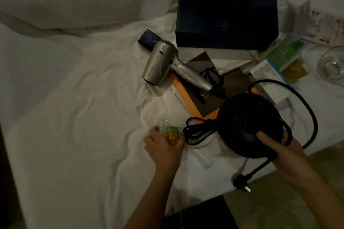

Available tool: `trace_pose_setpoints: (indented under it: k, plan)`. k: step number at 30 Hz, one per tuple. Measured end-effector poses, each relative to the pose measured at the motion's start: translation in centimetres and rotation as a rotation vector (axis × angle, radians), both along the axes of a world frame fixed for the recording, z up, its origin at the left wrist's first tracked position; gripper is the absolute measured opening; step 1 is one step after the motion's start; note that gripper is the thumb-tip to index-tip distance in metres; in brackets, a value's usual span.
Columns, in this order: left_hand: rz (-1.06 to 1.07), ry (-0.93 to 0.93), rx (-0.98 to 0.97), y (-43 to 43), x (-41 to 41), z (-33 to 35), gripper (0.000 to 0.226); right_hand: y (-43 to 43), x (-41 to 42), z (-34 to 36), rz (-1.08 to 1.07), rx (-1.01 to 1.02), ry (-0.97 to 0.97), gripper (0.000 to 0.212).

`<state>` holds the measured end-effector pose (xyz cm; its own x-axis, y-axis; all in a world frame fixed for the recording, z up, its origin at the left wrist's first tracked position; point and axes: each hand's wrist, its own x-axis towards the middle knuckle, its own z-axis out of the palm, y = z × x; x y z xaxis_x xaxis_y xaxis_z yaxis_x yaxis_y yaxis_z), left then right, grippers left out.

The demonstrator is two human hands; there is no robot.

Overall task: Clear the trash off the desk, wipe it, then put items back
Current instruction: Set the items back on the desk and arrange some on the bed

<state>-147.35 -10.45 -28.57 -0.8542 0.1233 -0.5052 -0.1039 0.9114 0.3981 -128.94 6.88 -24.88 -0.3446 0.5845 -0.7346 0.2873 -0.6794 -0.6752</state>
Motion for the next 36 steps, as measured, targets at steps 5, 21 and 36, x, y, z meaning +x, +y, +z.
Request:
trace_pose_setpoints:
  k: [5, 21, 36]
  plan:
    - [-0.130, -0.079, -0.092, -0.4, -1.9, -0.3, 0.070, 0.3, 2.8, 0.6, 0.004, -0.003, 0.004, 0.083]
    - [0.149, -0.062, 0.339, 0.5, -2.5, 2.5, 0.049, 0.7, 2.9, 0.9, -0.050, -0.037, -0.017, 0.103]
    - [0.133, -0.242, 0.319, 9.7, -3.5, 1.1, 0.049, 1.0, 2.5, 1.0, -0.162, -0.013, -0.103, 0.102]
